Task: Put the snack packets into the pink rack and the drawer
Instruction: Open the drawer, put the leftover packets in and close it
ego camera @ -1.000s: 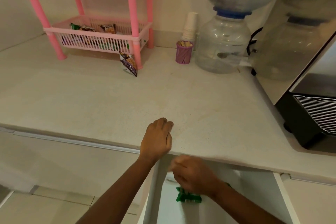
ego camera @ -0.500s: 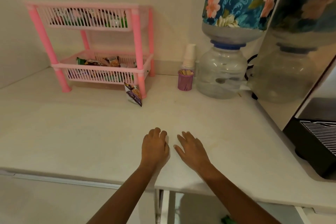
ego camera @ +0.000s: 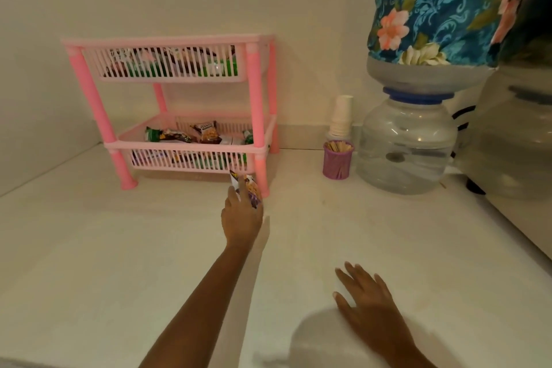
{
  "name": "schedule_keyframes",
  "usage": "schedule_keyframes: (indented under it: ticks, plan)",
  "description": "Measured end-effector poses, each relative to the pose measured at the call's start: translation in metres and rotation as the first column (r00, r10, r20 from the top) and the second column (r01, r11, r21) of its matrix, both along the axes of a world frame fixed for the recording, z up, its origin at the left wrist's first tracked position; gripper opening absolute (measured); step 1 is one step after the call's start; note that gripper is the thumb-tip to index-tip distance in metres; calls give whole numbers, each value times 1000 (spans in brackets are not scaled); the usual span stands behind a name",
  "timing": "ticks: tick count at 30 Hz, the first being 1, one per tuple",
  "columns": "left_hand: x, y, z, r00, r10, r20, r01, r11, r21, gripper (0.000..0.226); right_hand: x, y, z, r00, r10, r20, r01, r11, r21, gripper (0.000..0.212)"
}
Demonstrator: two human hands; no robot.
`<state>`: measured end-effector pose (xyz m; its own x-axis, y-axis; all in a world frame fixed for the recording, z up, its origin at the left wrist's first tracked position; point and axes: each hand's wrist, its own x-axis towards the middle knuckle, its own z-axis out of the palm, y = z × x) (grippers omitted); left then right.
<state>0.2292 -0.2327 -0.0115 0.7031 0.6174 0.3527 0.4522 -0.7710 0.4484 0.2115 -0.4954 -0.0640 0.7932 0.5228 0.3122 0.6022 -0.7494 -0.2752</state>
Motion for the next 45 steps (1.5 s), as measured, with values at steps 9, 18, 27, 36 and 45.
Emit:
schedule_keyframes:
  ticks: [9, 18, 27, 36, 45]
  plan:
    - [33, 15, 1, 922, 328, 205, -94, 705, -703, 47, 8, 1, 4, 999, -12, -32, 8, 991, -136, 82]
    - [14, 12, -4, 875, 351, 335, -28, 726, -687, 19, 2, -2, 5, 999, -2, -44, -3, 993, -115, 82]
    - [-43, -86, -10, 780, 220, 586, 453, 449, -771, 18, 1, -12, 7, 890, 90, -448, 129, 891, 436, 59]
    - [-105, -224, -31, 774, -67, 630, 590, 441, -677, 21, -21, -49, 22, 594, 378, -710, 580, 410, 704, 59]
    - [-131, -286, -26, 666, -611, 428, 745, 573, -342, 19, -38, -145, 29, 408, 515, -754, 648, 418, 636, 48]
